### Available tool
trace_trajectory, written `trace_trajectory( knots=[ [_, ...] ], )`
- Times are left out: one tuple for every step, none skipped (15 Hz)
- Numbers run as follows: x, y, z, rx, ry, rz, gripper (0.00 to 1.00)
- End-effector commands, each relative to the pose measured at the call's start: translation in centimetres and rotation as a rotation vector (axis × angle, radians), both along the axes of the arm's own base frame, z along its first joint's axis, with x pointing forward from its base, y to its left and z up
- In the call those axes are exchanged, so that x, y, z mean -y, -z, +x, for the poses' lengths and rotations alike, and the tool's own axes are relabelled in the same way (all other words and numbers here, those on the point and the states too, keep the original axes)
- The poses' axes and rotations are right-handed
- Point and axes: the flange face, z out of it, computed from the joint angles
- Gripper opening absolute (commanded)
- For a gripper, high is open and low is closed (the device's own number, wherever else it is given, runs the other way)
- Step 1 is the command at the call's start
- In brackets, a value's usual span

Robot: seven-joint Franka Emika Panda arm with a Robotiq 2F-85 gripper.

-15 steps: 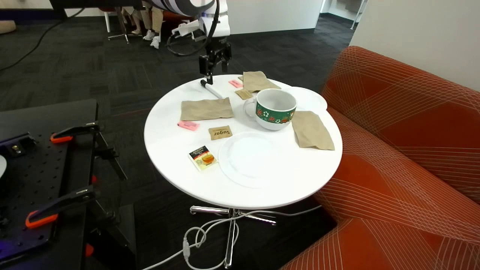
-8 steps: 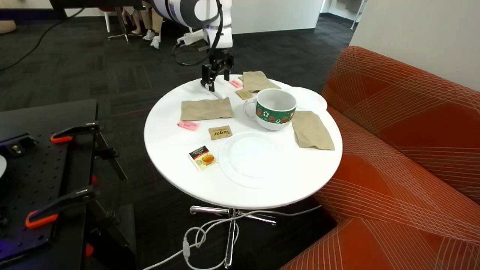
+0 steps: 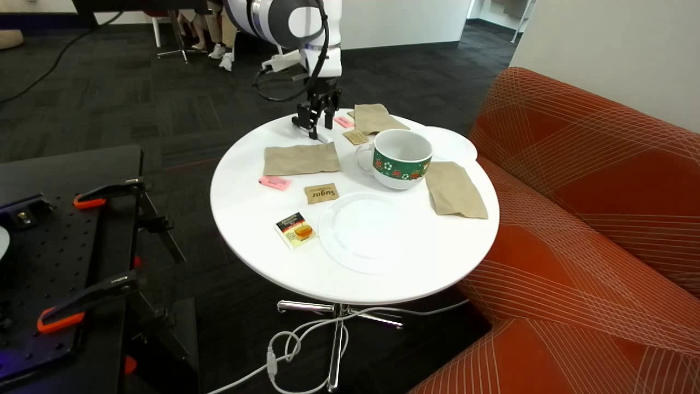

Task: Pick up the pen from the table and put it in the mug cup.

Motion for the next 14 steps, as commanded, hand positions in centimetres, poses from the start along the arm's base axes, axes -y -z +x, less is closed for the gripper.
trace_trajectory(
  knots=[
    [-0.2, -0.3, 0.8, -0.018, 0.008, -0.002, 0.36],
    [-0.2, -0.4, 0.8, -0.018, 0.008, -0.002, 0.29],
    [-0.2, -0.5, 0.8, -0.018, 0.008, -0.001, 0.21],
    [-0.3, -0.6, 0.8, -0.018, 0.006, 0.000, 0.14],
    [-0.4, -0.8, 0.8, -0.014, 0.003, 0.002, 0.06],
    [-0.5, -1.1, 0.7, -0.007, -0.002, 0.001, 0.00],
    [-0.7, -1.7, 0.5, 0.003, -0.014, -0.003, 0.03],
    [-0.8, -2.1, 0.3, 0.012, -0.029, -0.007, 0.05],
    [-1.1, -3.0, -0.1, 0.027, -0.057, -0.010, 0.05],
    [-1.3, -3.6, -0.4, 0.044, -0.074, -0.020, 0.05],
    [-1.4, -4.8, -0.8, 0.068, -0.090, -0.033, 0.05],
    [-1.5, -6.1, -1.0, 0.090, -0.106, -0.045, 0.05],
    [-1.3, -7.5, -1.3, 0.117, -0.127, -0.063, 0.05],
    [-1.1, -8.8, -1.6, 0.137, -0.144, -0.078, 0.05]
  ],
)
